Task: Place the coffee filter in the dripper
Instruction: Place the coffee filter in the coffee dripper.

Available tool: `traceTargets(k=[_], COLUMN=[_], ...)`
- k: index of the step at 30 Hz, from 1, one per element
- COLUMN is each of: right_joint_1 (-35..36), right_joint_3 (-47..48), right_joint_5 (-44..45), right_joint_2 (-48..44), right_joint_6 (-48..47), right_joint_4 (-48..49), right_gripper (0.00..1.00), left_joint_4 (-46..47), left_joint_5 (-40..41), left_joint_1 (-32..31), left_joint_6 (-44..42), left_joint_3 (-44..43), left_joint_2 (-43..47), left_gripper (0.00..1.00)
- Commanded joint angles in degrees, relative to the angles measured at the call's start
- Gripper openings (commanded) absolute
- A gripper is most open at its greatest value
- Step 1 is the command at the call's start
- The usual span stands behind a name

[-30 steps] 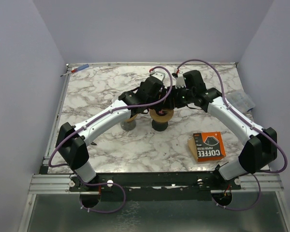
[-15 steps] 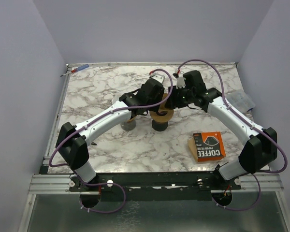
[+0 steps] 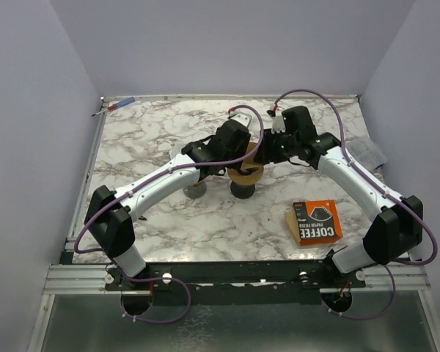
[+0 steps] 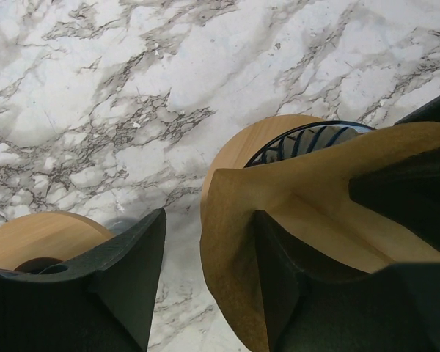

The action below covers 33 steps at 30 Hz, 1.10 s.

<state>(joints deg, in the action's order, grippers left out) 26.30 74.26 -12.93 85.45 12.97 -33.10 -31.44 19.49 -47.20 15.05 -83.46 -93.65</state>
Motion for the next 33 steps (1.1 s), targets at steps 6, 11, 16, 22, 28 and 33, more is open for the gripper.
traceTargets(k=[6,11,16,22,28,33], right_joint_1=[-0.6,-0.6,-0.5,-0.6,-0.5,-0.5], right_joint_3=[-0.3,0.0,0.7,1.7,0.6,-0.1], right_joint_5=[-4.1,-9.9,-11.3,-10.5,-9.4,-9.2], right_joint_2=[-1.9,-0.9,0.2,2.0,3.5,4.1], right_joint_6=[-2.2,-2.5,-3.4,-4.5,-4.5,-4.6], right_joint_4=[-0.7,1.8,2.8,2.6,2.4,2.5], right_gripper=[0.48,0.51,0.57,0.6,0.58,0.54], left_joint_4=[-1.1,-1.1,-1.0,-0.9,-0.8,-0.8], left_joint_5=[0.6,-3.0,-6.0,-7.8,-5.2,-5.0], left_joint_1=[0.3,0.3,0.3,0.2,0.2,0.2], left_joint_6=[-1.5,-1.3,0.3,2.6,2.8,2.5], left_joint_3=[-0.6,-2.1,-3.7,-4.2,-3.1,-2.4], left_joint_2=[1.6,0.8,-0.2,-2.1,-3.6,-4.1], left_gripper=[0.55,0.66,0.78,0.81,0.81,0.77])
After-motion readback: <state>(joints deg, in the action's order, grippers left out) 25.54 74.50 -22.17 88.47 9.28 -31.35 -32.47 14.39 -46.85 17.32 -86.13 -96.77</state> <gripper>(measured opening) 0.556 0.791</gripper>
